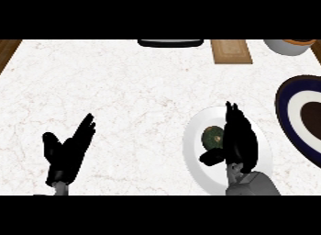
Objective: Pick the squash from the plate and place it in the plate
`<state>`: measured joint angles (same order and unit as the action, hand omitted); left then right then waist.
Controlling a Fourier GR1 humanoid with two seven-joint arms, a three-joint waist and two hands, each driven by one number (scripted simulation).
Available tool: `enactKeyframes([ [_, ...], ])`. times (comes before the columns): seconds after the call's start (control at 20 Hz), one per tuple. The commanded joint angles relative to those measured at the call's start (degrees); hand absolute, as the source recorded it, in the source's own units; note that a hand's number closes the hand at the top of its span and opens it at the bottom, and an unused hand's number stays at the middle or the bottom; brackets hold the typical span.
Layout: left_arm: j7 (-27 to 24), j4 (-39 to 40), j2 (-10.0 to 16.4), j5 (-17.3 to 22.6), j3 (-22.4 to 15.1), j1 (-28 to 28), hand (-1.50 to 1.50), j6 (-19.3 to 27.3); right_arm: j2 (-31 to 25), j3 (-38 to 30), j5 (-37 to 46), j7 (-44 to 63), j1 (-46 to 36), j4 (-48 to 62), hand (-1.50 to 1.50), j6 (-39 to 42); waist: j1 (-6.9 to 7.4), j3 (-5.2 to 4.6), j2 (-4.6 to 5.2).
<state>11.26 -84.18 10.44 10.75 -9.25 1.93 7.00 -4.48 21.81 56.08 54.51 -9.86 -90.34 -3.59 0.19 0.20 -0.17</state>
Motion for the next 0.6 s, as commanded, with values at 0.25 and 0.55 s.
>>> enactKeyframes([
  [0.25,1.38,0.33,-2.30,-1.73,0.27,-0.67,0.00,0.07,-0.22,-1.16,-1.49,-7.64,-1.62,9.43,1.50,4.15,0.07,-0.19,0.21],
  [0.55,0.39,4.87,-2.33,-1.51,3.63,-2.74,0.00,-2.02,1.96,-0.72,5.22,-6.82,-3.04,10.93,1.50,1.71,-0.11,-0.20,0.18],
])
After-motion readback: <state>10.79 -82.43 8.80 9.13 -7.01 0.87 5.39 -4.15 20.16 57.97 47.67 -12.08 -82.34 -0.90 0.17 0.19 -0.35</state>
